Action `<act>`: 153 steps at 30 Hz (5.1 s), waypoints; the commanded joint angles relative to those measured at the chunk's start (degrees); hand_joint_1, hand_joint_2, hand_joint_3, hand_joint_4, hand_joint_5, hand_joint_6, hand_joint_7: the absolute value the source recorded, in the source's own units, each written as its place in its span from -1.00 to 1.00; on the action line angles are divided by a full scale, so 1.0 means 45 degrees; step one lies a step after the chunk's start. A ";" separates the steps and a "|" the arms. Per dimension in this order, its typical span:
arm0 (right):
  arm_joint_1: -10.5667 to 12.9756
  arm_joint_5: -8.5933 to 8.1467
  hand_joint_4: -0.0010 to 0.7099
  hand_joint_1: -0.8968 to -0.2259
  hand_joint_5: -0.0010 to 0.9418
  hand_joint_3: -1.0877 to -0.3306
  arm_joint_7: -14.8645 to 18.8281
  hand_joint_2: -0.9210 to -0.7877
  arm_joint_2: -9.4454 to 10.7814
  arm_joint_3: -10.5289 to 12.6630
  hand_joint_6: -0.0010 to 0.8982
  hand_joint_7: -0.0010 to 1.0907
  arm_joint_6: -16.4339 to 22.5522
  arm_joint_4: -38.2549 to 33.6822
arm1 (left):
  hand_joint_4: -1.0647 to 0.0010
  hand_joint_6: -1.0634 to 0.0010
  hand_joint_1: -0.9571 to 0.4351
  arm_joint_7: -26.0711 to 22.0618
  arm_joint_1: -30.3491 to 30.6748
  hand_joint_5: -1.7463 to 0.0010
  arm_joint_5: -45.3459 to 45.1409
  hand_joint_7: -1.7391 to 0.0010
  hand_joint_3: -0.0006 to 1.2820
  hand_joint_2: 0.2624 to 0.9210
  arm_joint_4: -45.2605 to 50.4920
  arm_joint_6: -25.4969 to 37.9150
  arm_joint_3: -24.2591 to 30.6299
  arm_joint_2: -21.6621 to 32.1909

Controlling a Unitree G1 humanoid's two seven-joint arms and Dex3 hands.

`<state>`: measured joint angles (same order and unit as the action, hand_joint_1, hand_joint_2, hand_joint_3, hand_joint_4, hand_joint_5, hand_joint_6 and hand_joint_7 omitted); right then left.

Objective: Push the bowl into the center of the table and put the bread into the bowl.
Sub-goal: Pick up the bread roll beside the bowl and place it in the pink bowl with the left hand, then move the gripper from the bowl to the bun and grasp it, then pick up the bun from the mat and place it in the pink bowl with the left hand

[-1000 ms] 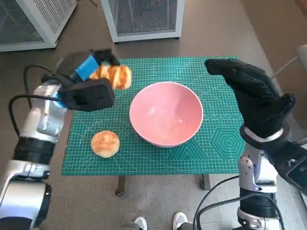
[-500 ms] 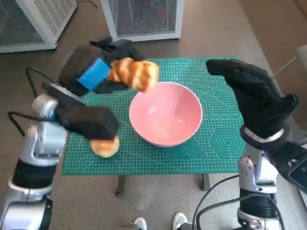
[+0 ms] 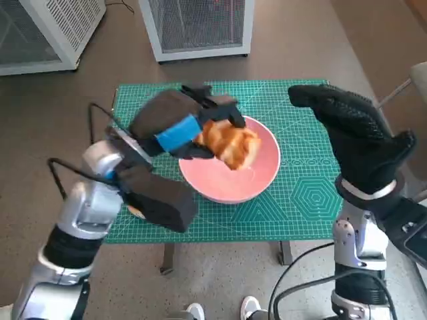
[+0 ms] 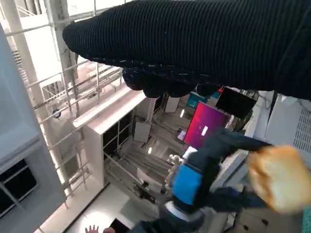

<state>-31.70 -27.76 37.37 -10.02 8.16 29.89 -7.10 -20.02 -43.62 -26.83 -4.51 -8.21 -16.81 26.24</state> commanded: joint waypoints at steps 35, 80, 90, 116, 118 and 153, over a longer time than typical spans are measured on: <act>0.0652 0.0771 0.10 0.19 -1.00 0.60 -0.0715 -1.00 -0.0041 -0.0037 -0.70 -0.02 0.0359 0.0418 | 0.76 0.64 -0.15 -0.1539 0.1194 1.00 -0.0429 0.85 -1.00 0.73 0.0812 0.0480 0.0467 0.0753; 0.0944 -0.0013 0.09 0.17 -1.00 0.60 -0.0238 -1.00 -0.0262 -0.0055 -0.75 -0.01 -0.0623 0.0927 | 0.64 0.41 -0.10 -0.2704 0.8877 0.99 0.0251 0.90 -0.99 0.52 0.8068 0.2168 0.5156 0.3369; 0.0929 -0.0038 0.09 0.17 -1.00 0.59 -0.0151 -1.00 -0.0349 0.0038 -0.75 0.00 -0.0651 0.0884 | 0.59 0.35 -0.08 -0.1932 0.8918 0.99 -0.0539 0.93 -0.99 0.56 0.6334 0.2091 0.3913 0.2853; 0.0951 0.0083 0.10 0.17 -0.99 0.58 -0.0238 -1.00 -0.0516 0.0206 -0.77 0.02 -0.0530 0.0975 | 0.22 0.11 0.34 -0.0937 0.6113 0.95 -0.1787 0.94 -0.97 0.74 -0.0545 0.2549 0.1110 0.1817; 0.0977 0.0083 0.11 0.17 -0.99 0.58 -0.0234 -1.00 -0.0532 0.0215 -0.77 0.02 -0.0529 0.1008 | 0.05 -0.06 0.40 -0.0778 0.5971 0.94 -0.1937 0.91 -0.96 0.82 -0.0834 0.2594 0.0973 0.1822; 0.0924 0.0182 0.11 0.15 -0.99 0.58 -0.0065 -1.00 -0.0668 0.0205 -0.80 0.04 -0.0232 0.0609 | -0.37 -0.24 0.38 -0.0631 0.5816 -0.34 -0.0518 -0.25 -0.93 0.99 0.5265 0.2728 0.3502 0.2489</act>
<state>-28.09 -27.32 36.30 -12.89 9.14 28.80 -2.92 -22.59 -14.57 -30.73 12.91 3.61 -3.10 37.88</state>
